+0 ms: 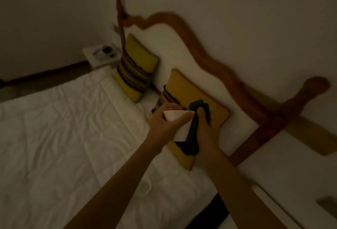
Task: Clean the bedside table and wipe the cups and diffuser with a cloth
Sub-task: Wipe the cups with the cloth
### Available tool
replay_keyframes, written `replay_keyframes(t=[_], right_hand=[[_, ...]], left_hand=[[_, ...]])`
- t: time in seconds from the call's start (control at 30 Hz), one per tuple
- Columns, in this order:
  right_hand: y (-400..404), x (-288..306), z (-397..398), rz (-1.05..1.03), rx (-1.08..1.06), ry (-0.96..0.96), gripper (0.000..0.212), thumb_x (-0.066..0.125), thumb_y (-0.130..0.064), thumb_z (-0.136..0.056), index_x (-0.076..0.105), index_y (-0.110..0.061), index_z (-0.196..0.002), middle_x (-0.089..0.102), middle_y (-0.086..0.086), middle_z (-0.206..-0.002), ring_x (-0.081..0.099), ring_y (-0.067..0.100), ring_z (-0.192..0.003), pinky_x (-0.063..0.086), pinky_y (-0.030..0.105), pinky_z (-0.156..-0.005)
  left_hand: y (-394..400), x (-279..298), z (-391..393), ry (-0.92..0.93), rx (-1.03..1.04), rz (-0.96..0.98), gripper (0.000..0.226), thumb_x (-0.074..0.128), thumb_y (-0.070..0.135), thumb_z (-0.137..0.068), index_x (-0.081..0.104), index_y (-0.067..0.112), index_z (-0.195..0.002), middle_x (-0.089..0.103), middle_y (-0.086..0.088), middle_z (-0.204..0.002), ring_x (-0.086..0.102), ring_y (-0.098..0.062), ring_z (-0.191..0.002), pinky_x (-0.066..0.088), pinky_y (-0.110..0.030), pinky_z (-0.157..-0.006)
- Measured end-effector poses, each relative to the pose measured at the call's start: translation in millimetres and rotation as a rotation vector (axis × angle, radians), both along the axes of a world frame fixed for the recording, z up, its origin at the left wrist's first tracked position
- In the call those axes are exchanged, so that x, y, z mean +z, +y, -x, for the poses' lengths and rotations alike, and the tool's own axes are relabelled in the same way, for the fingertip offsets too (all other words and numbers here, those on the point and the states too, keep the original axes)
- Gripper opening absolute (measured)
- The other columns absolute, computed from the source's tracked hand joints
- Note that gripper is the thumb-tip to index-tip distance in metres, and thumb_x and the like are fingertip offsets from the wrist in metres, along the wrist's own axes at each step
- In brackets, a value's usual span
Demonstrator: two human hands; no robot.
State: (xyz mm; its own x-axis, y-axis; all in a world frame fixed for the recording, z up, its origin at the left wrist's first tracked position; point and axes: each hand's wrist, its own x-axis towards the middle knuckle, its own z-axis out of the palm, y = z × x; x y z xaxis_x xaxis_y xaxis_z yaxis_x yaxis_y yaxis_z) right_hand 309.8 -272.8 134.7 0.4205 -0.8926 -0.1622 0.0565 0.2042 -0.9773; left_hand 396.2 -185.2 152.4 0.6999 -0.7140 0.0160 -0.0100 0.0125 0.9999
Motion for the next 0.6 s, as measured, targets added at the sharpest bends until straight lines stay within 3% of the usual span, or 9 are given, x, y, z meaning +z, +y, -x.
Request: replay_keyframes(t=[0.1, 0.17, 0.23, 0.33, 0.4, 0.43, 0.5, 0.57, 0.6], right_hand=[[-1, -51, -9, 0.054, -0.027, 0.149, 0.045, 0.051, -0.042, -0.102, 0.05, -0.024, -0.142, 0.058, 0.003, -0.137, 0.058, 0.024, -0.12, 0.052, 0.045, -0.098], [-1, -87, -14, 0.001, 0.018, 0.208, 0.041, 0.052, -0.039, -0.102, 0.053, -0.02, -0.138, 0.06, 0.003, -0.133, 0.06, 0.024, -0.117, 0.053, 0.045, -0.097], [-1, -122, -17, 0.014, 0.084, 0.279, 0.039, 0.052, -0.038, -0.102, 0.055, -0.017, -0.135, 0.061, 0.001, -0.128, 0.06, 0.026, -0.117, 0.051, 0.047, -0.099], [-4, -170, -17, 0.042, 0.218, 0.34, 0.042, 0.054, -0.034, -0.101, 0.055, -0.011, -0.137, 0.062, 0.006, -0.131, 0.059, 0.025, -0.121, 0.048, 0.048, -0.104], [-9, -201, -16, 0.083, 0.327, 0.379, 0.041, 0.057, -0.031, -0.1, 0.056, -0.01, -0.135, 0.063, 0.008, -0.13, 0.058, 0.024, -0.121, 0.048, 0.046, -0.105], [-12, -214, -15, 0.113, 0.381, 0.403, 0.04, 0.058, -0.031, -0.1, 0.057, -0.011, -0.134, 0.064, 0.006, -0.129, 0.059, 0.022, -0.12, 0.048, 0.042, -0.104], [-18, -242, -12, 0.162, 0.467, 0.425, 0.036, 0.06, -0.029, -0.099, 0.059, -0.014, -0.131, 0.064, -0.003, -0.123, 0.059, 0.013, -0.114, 0.048, 0.019, -0.097], [-24, -268, -6, 0.197, 0.47, 0.445, 0.032, 0.061, -0.026, -0.099, 0.059, -0.017, -0.13, 0.06, -0.015, -0.112, 0.054, -0.002, -0.106, 0.038, -0.003, -0.084], [-27, -283, -2, 0.196, 0.442, 0.459, 0.032, 0.06, -0.026, -0.099, 0.058, -0.02, -0.131, 0.056, -0.019, -0.109, 0.049, -0.008, -0.103, 0.034, -0.006, -0.08]], left_hand=[[7, -45, -10, -0.026, -0.086, -0.164, 0.062, 0.076, 0.063, -0.065, 0.06, 0.039, -0.12, 0.064, 0.015, -0.114, 0.064, -0.005, -0.102, 0.062, -0.032, -0.08], [16, -82, -17, 0.079, -0.154, -0.294, 0.076, 0.079, 0.047, -0.076, 0.044, 0.031, -0.142, 0.056, 0.004, -0.132, 0.059, -0.016, -0.116, 0.058, -0.041, -0.092], [28, -117, -23, 0.167, -0.201, -0.354, 0.077, 0.075, 0.029, -0.086, 0.034, 0.026, -0.151, 0.05, -0.001, -0.139, 0.055, -0.018, -0.122, 0.053, -0.04, -0.101], [40, -164, -31, 0.186, -0.291, -0.453, 0.079, 0.078, 0.026, -0.084, 0.037, 0.025, -0.151, 0.055, 0.002, -0.138, 0.062, -0.004, -0.112, 0.056, -0.023, -0.089], [41, -190, -35, 0.175, -0.311, -0.561, 0.097, 0.088, 0.035, -0.071, 0.033, 0.035, -0.151, 0.056, 0.013, -0.127, 0.063, 0.002, -0.101, 0.054, -0.015, -0.075], [40, -201, -35, 0.116, -0.322, -0.631, 0.105, 0.091, 0.041, -0.064, 0.031, 0.041, -0.15, 0.054, 0.02, -0.121, 0.061, 0.002, -0.099, 0.05, -0.012, -0.074], [32, -232, -31, -0.028, -0.357, -0.758, 0.105, 0.092, 0.05, -0.055, 0.036, 0.043, -0.144, 0.045, 0.031, -0.108, 0.053, 0.004, -0.096, 0.038, -0.005, -0.07], [22, -266, -26, -0.105, -0.321, -0.85, 0.094, 0.091, 0.054, -0.055, 0.045, 0.037, -0.136, 0.043, 0.026, -0.106, 0.048, 0.001, -0.097, 0.037, -0.006, -0.072], [17, -286, -22, -0.122, -0.267, -0.903, 0.094, 0.09, 0.055, -0.055, 0.045, 0.032, -0.134, 0.044, 0.017, -0.111, 0.05, -0.006, -0.101, 0.04, -0.013, -0.077]])
